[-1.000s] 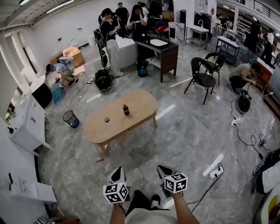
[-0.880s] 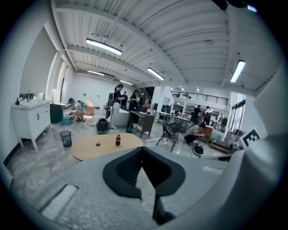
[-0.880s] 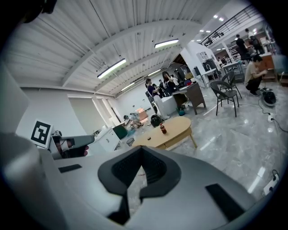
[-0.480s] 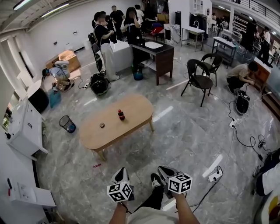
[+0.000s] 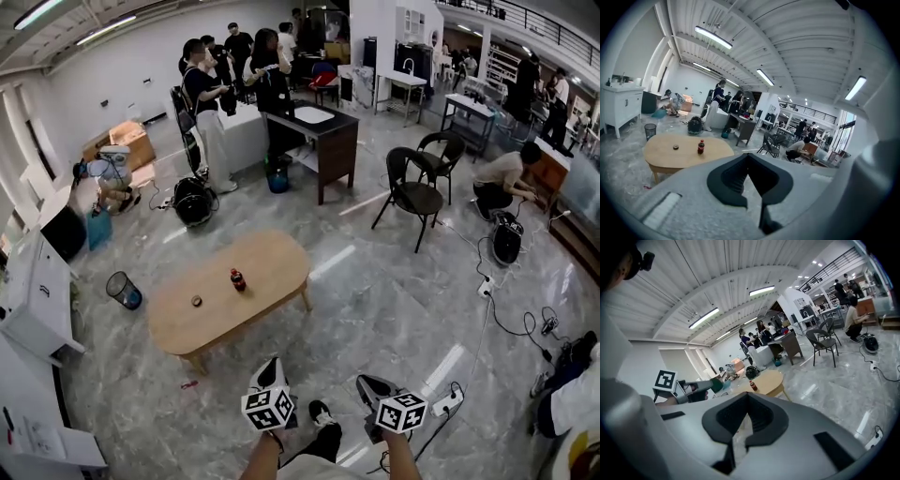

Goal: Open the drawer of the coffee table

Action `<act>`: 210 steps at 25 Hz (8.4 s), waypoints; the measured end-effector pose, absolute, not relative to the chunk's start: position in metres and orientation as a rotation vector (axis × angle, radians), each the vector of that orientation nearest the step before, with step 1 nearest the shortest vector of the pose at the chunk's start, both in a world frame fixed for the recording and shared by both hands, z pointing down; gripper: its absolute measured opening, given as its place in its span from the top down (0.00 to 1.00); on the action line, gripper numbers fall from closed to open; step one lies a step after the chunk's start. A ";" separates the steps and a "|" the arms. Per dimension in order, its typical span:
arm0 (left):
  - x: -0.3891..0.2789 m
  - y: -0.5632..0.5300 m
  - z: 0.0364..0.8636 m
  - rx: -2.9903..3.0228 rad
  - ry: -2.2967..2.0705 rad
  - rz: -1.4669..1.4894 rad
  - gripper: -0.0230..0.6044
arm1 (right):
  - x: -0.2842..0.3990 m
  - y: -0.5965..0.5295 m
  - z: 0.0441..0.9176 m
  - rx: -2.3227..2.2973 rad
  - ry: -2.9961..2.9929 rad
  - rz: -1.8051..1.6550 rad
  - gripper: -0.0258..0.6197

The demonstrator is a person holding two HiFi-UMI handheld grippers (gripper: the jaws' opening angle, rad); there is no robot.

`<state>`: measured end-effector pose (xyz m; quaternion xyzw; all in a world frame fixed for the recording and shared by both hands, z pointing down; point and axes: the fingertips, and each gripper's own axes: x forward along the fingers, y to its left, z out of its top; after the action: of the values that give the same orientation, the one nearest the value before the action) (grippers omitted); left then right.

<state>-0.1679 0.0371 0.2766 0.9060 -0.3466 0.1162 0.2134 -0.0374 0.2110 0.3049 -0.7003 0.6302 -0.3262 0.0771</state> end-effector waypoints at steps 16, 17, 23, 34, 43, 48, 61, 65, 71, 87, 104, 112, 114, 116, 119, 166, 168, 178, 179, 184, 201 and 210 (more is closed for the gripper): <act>-0.078 -0.073 0.288 2.492 -0.979 0.281 0.95 | 0.039 0.087 0.320 -2.067 2.112 -1.106 0.94; -0.076 -0.082 0.290 2.475 -0.992 0.277 0.95 | 0.044 0.078 0.321 -2.063 2.122 -1.119 0.94; -0.059 -0.124 0.318 2.407 -1.059 0.338 0.95 | 0.069 0.038 0.318 -2.022 2.181 -1.120 0.94; -0.056 -0.166 0.323 2.338 -1.180 0.286 0.95 | 0.085 -0.027 0.325 -1.921 2.311 -1.143 0.94; -0.095 -0.161 0.324 2.222 -1.392 0.321 0.95 | 0.091 -0.067 0.337 -1.756 2.557 -1.170 0.94; -0.091 -0.147 0.316 2.116 -1.540 0.292 0.95 | 0.136 -0.077 0.332 -1.703 2.662 -1.128 0.94; -0.035 -0.113 0.316 2.063 -1.672 0.323 0.95 | 0.218 -0.089 0.382 -1.685 2.937 -1.029 0.94; -0.043 -0.118 0.318 2.073 -1.688 0.346 0.95 | 0.228 -0.095 0.393 -1.646 2.934 -1.048 0.94; -0.081 -0.144 0.362 2.068 -1.672 0.402 0.95 | 0.229 -0.120 0.434 -1.640 2.890 -1.142 0.94; -0.156 -0.230 0.541 2.057 -1.791 0.457 0.95 | 0.207 -0.210 0.633 -1.657 2.910 -1.092 0.94; -0.138 -0.315 0.802 2.218 -1.759 0.388 0.95 | 0.240 -0.297 0.882 -1.697 3.049 -0.766 0.94; -0.152 -0.350 0.842 2.344 -1.754 0.338 0.95 | 0.242 -0.336 0.918 -1.721 3.086 -0.521 0.94; -0.154 -0.356 0.842 2.358 -1.744 0.343 0.95 | 0.239 -0.342 0.907 -1.682 3.077 -0.483 0.94; -0.153 -0.363 0.843 2.371 -1.739 0.370 0.95 | 0.239 -0.347 0.894 -1.658 3.044 -0.467 0.94; -0.151 -0.375 0.841 2.368 -1.762 0.357 0.95 | 0.242 -0.352 0.878 -1.653 3.025 -0.413 0.94; -0.134 -0.406 0.825 2.356 -1.749 0.295 0.62 | 0.215 -0.387 0.844 -1.487 3.013 -0.255 0.67; -0.133 -0.406 0.825 2.359 -1.736 0.315 0.62 | 0.216 -0.387 0.843 -1.490 3.001 -0.271 0.67; -0.135 -0.394 0.825 2.341 -1.756 0.310 0.62 | 0.215 -0.372 0.843 -1.511 3.010 -0.263 0.69; -0.135 -0.391 0.825 2.340 -1.757 0.311 0.62 | 0.215 -0.369 0.843 -1.510 3.011 -0.262 0.69; -0.136 -0.380 0.825 2.377 -1.751 0.306 0.62 | 0.217 -0.360 0.844 -1.506 2.984 -0.257 0.70; -0.132 -0.385 0.826 2.425 -1.669 0.326 0.59 | 0.212 -0.361 0.843 -1.490 2.995 -0.270 0.67; -0.132 -0.368 0.825 2.407 -1.696 0.329 0.59 | 0.212 -0.348 0.842 -1.490 2.977 -0.275 0.66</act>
<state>-0.1321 -0.3683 0.8252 0.8091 -0.5702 0.1108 0.0894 0.2123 -0.3485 0.8422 -0.4440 0.8867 -0.0818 -0.0991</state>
